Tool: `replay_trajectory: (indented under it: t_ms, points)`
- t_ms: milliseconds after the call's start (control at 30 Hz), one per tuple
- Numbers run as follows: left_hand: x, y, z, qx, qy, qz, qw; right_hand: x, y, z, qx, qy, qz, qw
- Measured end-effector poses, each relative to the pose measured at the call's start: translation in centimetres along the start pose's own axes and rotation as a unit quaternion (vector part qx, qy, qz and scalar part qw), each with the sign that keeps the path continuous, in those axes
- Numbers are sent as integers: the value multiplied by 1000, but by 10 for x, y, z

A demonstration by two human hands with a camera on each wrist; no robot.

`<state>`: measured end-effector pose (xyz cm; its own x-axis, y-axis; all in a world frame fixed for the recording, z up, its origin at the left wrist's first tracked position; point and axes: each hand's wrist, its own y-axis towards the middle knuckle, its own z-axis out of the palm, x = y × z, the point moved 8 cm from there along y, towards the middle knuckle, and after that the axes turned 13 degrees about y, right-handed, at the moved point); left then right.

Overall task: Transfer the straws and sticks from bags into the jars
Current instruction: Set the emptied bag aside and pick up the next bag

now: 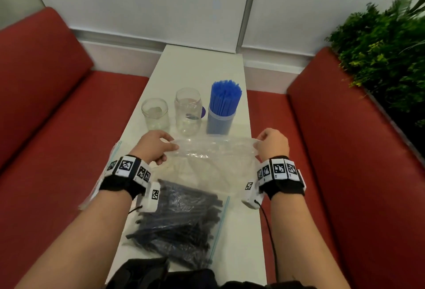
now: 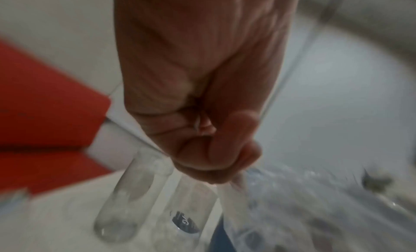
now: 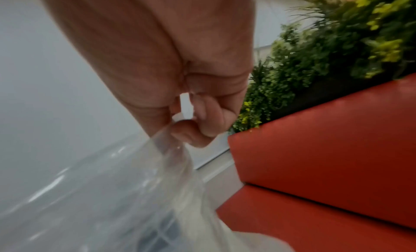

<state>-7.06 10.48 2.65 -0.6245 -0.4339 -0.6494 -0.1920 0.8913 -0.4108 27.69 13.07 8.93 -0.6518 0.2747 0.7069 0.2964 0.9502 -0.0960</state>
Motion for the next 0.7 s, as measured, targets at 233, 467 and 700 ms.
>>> replay_trajectory:
  t_ms: [233, 467, 700]
  points:
    - [-119, -65, 20, -48, 106, 364, 924, 75, -25, 25, 111, 90, -72, 987]
    - [-143, -62, -11, -168, 48, 366, 914, 128, -45, 10, 245, 332, -128, 902]
    - [-109, -25, -70, -222, -162, 214, 937, 60, -16, -65, -86, 70, -69, 991]
